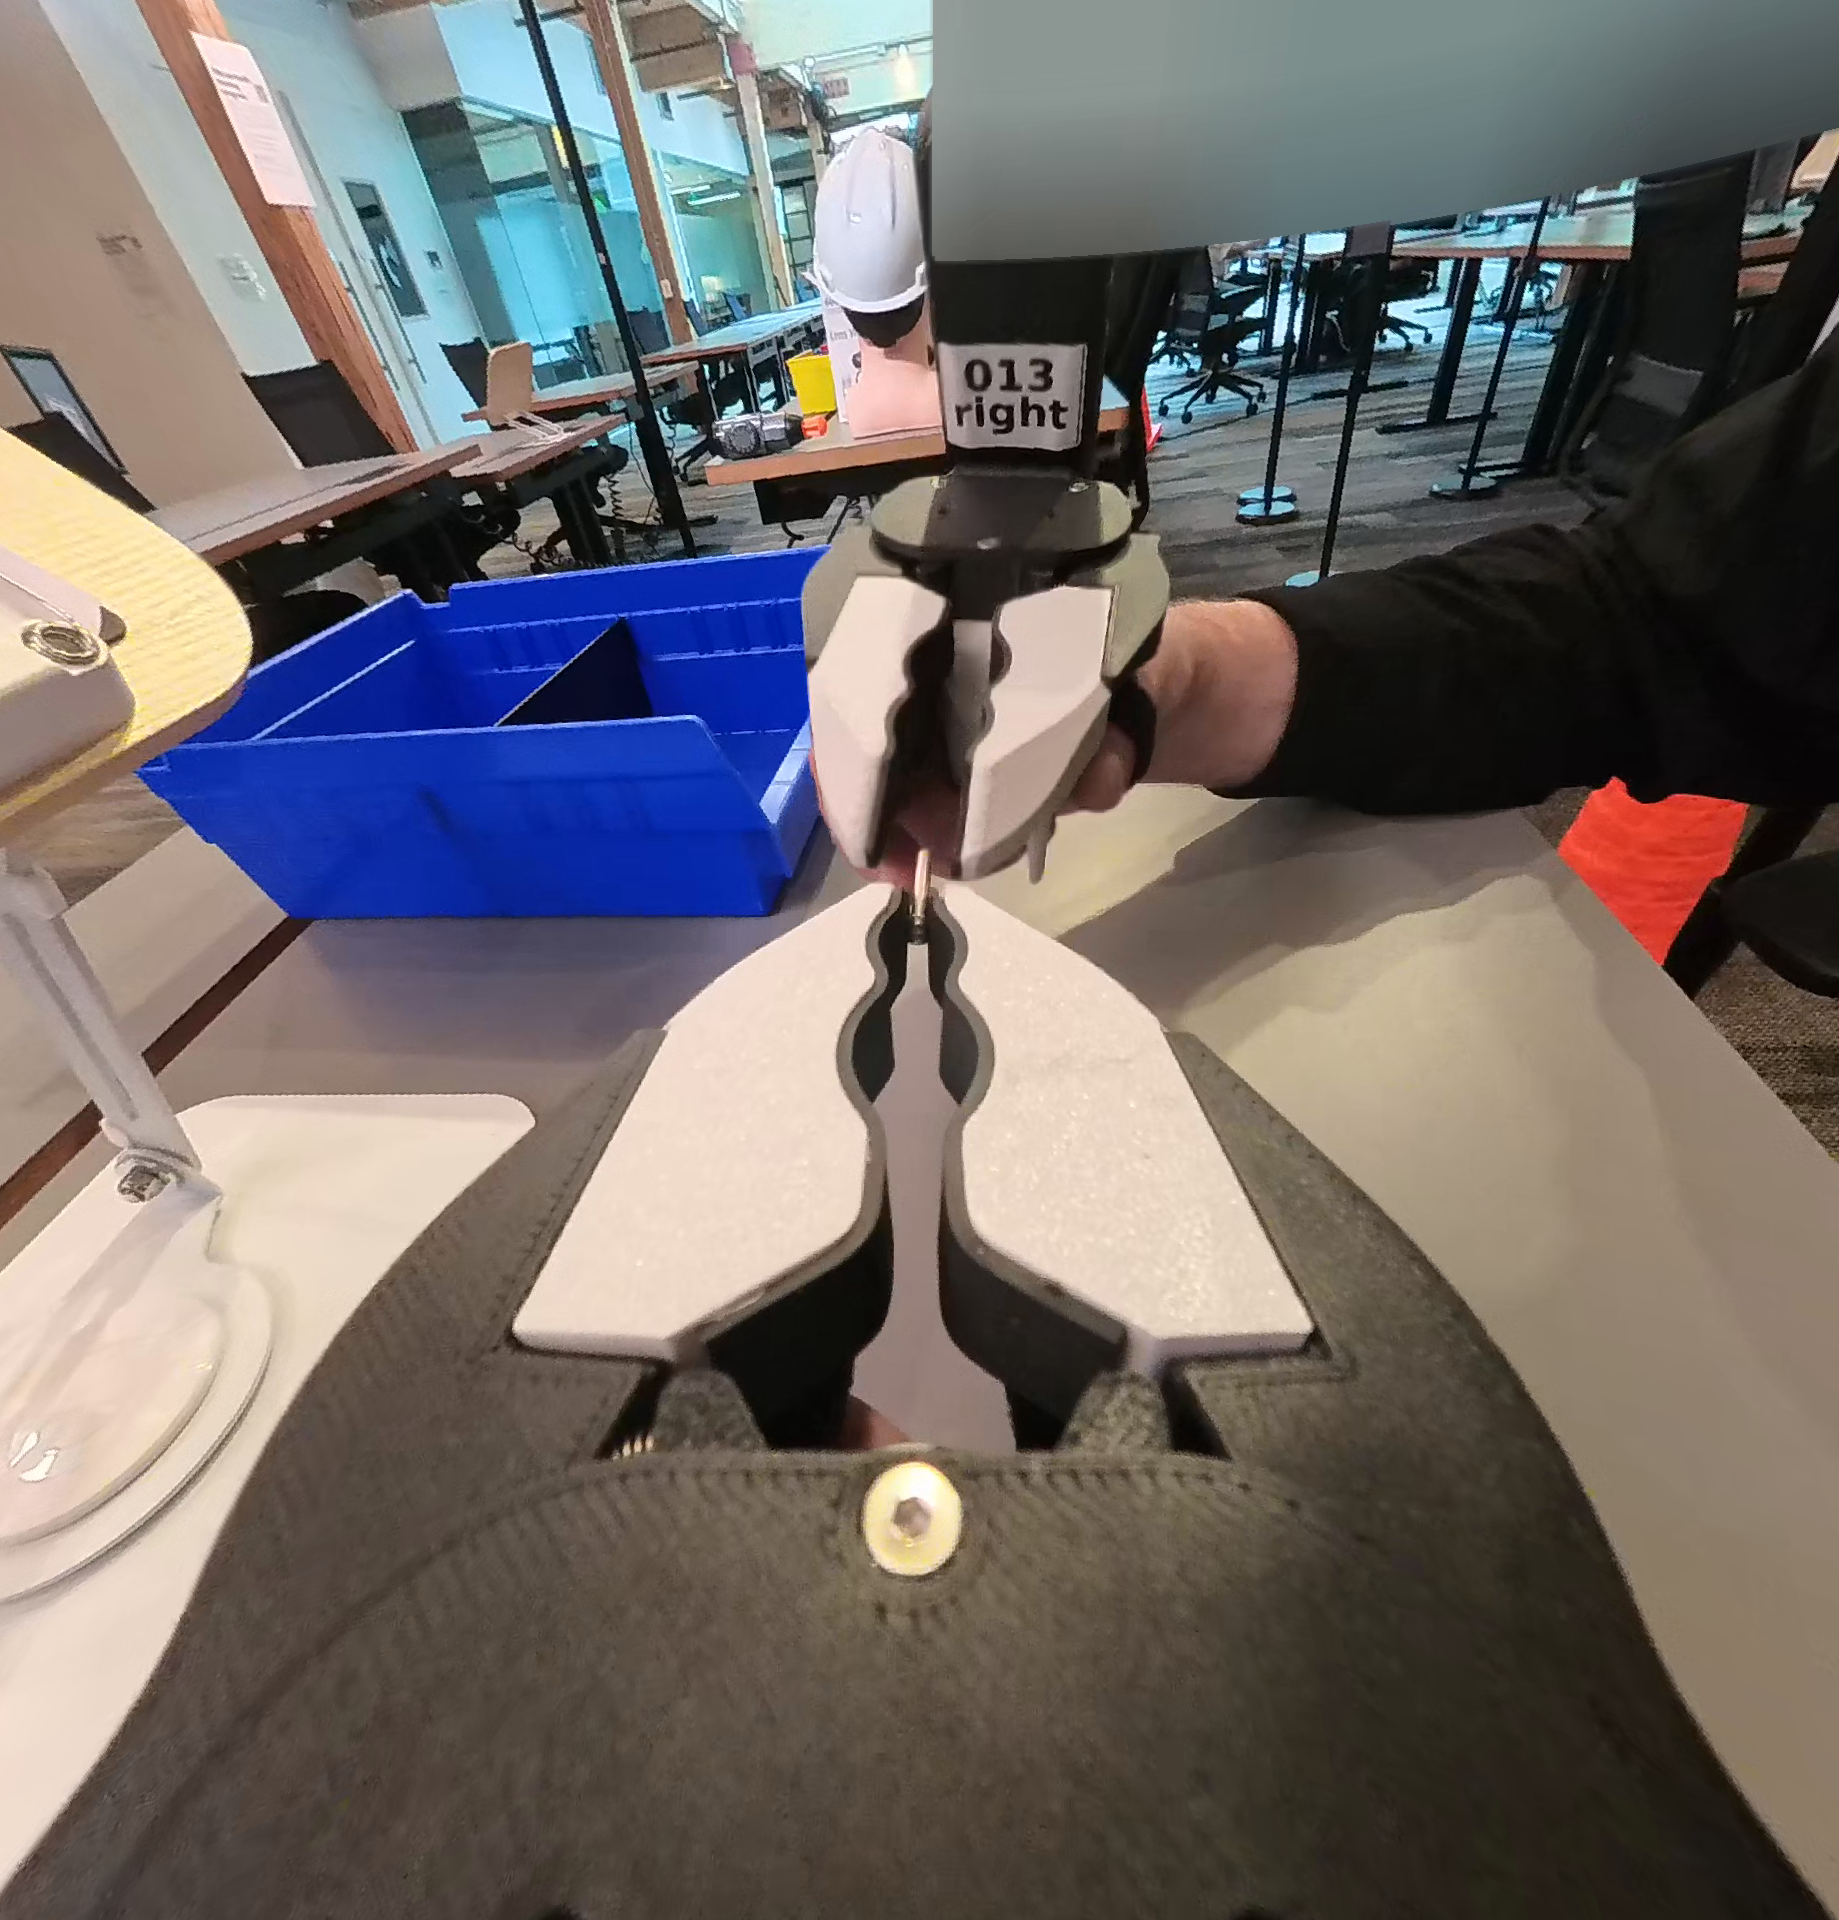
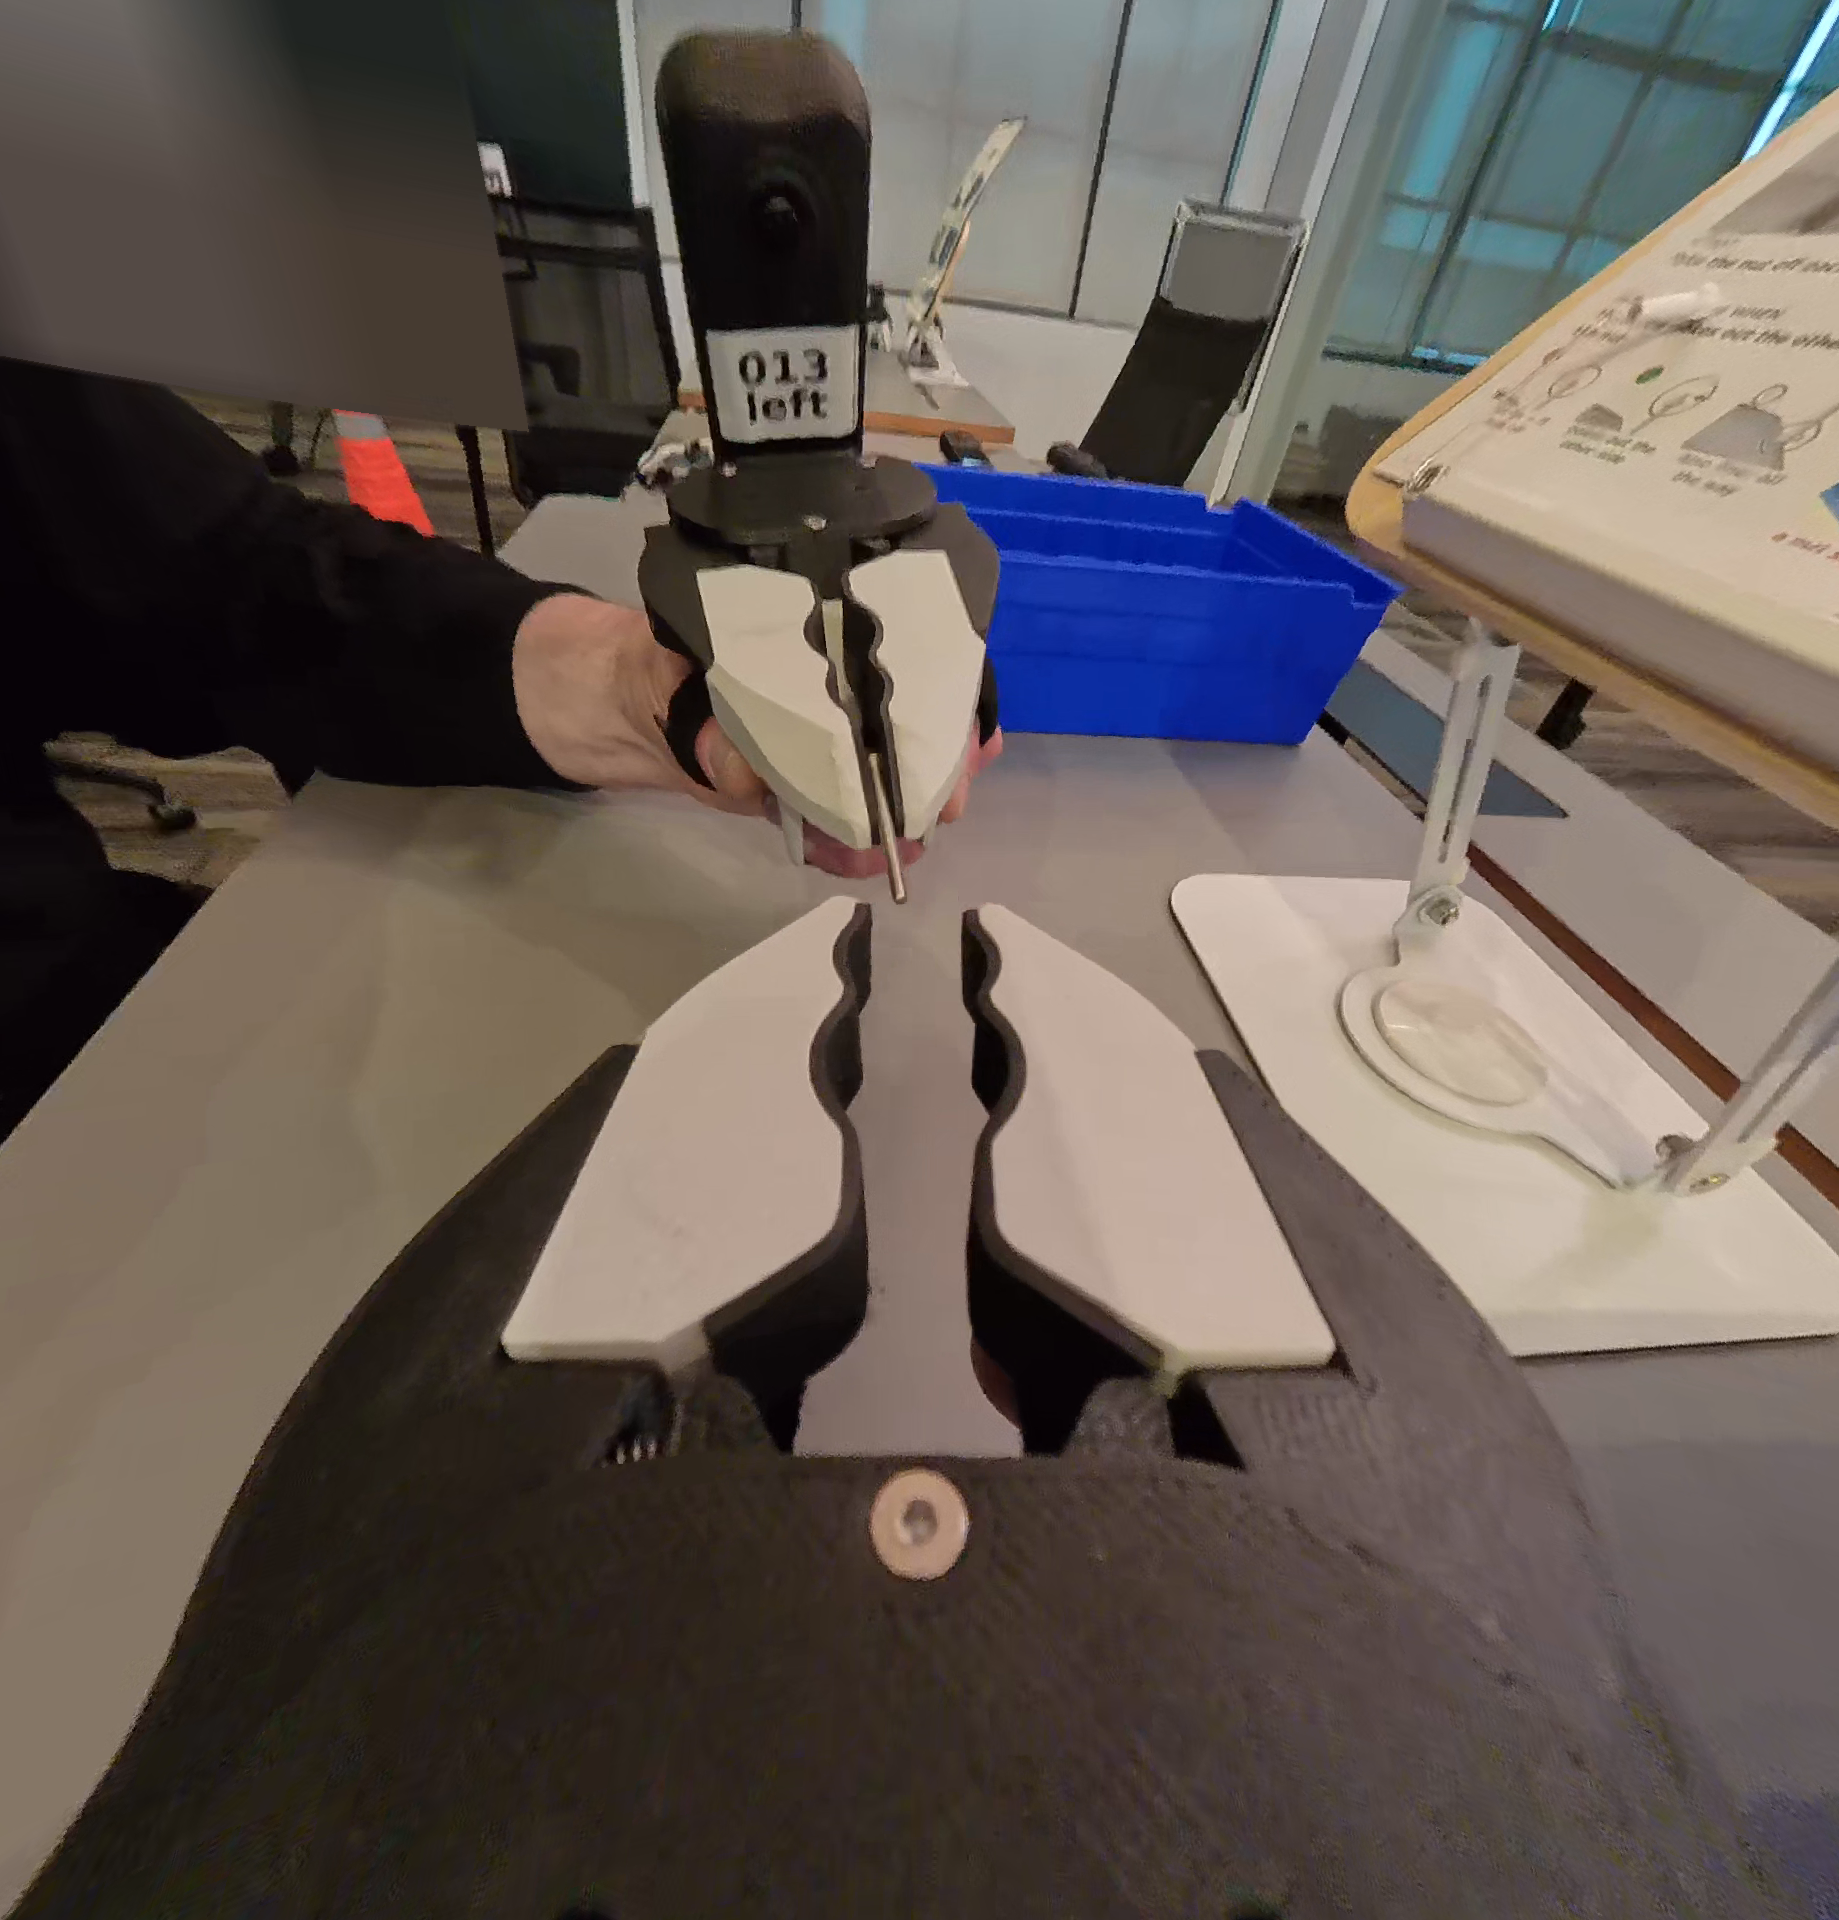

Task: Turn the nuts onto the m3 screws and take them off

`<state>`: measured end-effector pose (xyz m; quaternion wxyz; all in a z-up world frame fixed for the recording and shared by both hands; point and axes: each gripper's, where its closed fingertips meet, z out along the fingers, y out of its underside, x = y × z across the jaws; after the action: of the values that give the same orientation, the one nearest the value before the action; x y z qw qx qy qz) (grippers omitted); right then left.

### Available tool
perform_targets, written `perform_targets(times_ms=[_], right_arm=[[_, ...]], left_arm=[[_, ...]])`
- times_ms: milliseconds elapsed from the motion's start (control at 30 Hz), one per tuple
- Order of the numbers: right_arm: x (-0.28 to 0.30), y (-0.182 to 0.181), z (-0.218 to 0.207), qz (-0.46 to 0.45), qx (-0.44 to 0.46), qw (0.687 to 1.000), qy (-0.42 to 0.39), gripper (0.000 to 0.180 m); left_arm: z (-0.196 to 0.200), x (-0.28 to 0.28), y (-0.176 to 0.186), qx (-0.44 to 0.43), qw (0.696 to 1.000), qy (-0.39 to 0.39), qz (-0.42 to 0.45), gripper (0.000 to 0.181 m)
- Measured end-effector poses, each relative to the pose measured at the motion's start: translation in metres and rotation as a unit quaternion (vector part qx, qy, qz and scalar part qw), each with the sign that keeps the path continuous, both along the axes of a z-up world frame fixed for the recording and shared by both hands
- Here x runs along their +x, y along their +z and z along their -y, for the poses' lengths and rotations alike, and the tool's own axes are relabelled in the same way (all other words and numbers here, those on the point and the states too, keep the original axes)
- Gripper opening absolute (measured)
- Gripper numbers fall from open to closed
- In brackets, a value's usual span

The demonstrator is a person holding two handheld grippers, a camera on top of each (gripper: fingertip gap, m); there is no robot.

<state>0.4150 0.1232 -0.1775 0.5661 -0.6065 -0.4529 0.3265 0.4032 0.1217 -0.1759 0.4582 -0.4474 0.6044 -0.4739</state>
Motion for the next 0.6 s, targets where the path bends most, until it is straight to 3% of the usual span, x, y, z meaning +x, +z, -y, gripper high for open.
perform_targets(times_ms=[167,267,367,467,600], right_arm=[[0.005,-0.007,-0.002,0.016,-0.016,1.000,-0.001,0.010],[0.023,-0.005,-0.013,0.028,-0.014,0.998,-0.046,0.007],[0.045,0.022,-0.018,-0.094,-0.035,0.994,-0.045,0.004],[0.071,0.036,-0.024,-0.122,-0.016,0.990,-0.072,0.003],[0.085,0.044,-0.020,-0.071,0.019,0.992,-0.106,0.003]], left_arm=[[-0.005,0.000,-0.005,-0.018,1.000,0.004,-0.001,0.003],[-0.011,-0.002,-0.008,-0.015,1.000,0.011,-0.006,0.003],[-0.014,-0.004,-0.005,-0.031,0.999,0.012,0.004,0.003],[-0.015,-0.004,-0.006,-0.034,0.999,0.014,0.002,0.003],[-0.016,-0.004,-0.006,-0.036,0.999,0.017,0.001,0.003]])
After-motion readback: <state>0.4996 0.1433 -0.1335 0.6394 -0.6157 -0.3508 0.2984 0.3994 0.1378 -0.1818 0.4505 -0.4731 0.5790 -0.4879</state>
